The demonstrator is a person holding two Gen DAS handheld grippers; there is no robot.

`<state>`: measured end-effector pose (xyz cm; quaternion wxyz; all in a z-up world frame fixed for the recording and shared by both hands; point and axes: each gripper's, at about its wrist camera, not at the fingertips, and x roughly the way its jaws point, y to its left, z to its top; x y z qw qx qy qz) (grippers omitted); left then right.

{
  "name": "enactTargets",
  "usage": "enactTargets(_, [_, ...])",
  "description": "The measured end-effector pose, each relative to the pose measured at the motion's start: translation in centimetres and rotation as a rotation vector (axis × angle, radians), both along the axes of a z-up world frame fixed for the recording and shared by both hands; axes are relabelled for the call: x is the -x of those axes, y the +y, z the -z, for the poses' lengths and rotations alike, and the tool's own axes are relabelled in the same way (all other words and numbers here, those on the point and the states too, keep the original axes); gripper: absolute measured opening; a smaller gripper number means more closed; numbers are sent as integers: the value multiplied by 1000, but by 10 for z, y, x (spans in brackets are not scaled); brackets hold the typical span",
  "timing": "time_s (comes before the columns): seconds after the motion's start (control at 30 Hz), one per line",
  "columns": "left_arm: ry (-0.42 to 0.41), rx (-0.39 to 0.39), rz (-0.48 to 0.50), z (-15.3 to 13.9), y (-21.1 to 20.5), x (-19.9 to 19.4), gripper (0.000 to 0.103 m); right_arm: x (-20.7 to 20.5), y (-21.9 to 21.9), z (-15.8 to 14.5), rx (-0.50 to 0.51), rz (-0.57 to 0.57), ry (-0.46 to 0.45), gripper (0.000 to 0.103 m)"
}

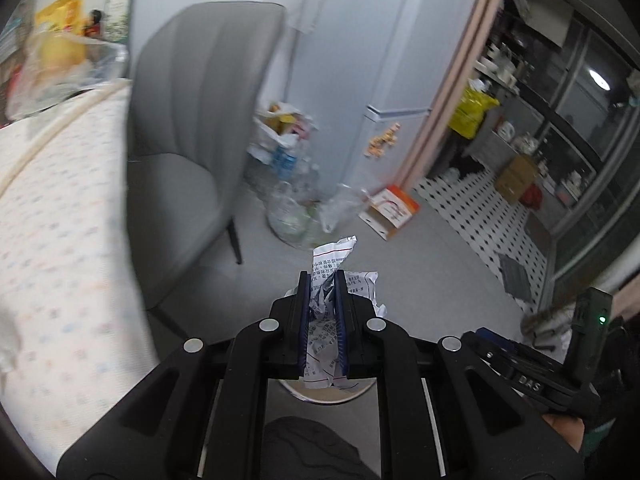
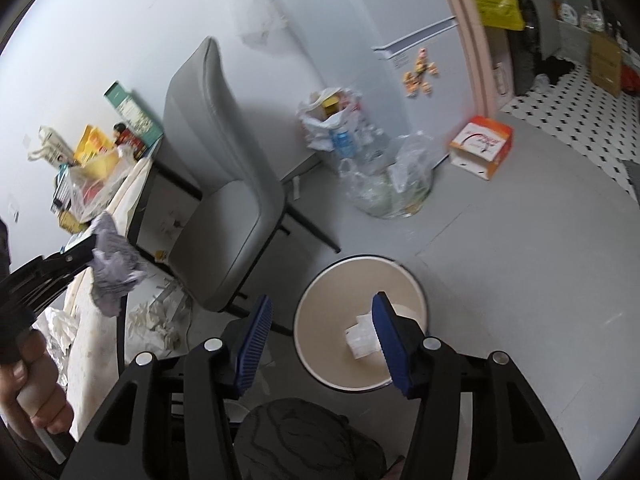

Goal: Collect trash
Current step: 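Open the left tool over the bin while the right tool releases the mask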

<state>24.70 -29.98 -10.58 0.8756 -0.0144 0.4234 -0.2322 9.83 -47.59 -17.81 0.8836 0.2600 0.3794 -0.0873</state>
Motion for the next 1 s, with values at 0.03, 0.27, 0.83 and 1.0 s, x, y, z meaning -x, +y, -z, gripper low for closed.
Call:
enactTargets(0.03, [6, -2, 16, 2, -9, -1, 12, 4, -4, -1, -1, 9, -2, 52])
enactTargets(0.27, [49, -34, 74, 21, -55, -8, 12, 27, -25, -6, -5, 63, -14, 53])
enactTargets(0.83, [-26, -2, -87, -17, 17, 17, 95, 22, 2, -23, 6, 2, -54, 67])
enactTargets(1.0, [-50, 27, -181, -33, 69, 36, 97, 13, 32, -37, 47, -50, -69, 81])
